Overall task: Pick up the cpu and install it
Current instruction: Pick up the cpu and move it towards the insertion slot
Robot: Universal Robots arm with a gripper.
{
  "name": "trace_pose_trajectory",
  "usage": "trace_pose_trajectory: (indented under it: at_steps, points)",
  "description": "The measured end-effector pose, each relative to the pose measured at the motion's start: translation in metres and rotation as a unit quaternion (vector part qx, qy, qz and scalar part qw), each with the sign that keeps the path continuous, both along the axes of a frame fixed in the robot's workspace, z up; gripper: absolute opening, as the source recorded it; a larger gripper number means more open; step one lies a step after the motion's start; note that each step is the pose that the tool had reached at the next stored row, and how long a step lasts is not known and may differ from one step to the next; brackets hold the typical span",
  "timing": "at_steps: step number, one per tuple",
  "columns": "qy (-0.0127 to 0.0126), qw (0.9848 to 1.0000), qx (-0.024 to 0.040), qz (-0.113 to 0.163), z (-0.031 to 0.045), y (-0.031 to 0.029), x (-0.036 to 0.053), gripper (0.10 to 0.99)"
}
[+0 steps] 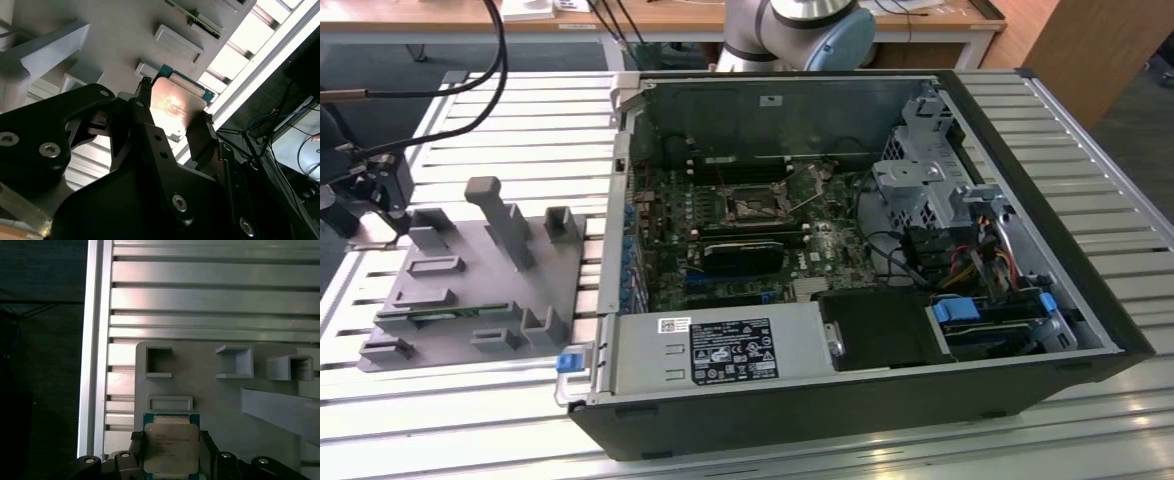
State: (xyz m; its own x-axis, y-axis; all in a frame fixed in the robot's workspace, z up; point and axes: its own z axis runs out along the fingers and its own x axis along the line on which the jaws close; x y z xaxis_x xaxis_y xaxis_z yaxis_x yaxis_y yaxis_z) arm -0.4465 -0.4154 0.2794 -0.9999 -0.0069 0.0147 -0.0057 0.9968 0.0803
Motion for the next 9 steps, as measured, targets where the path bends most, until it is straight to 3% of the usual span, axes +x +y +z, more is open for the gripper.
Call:
trace_pose_trajectory:
  at_steps: [9]
  points:
    - [0.0,1.0,0.0,0.0,0.0141,0.0009,0.0,0.533]
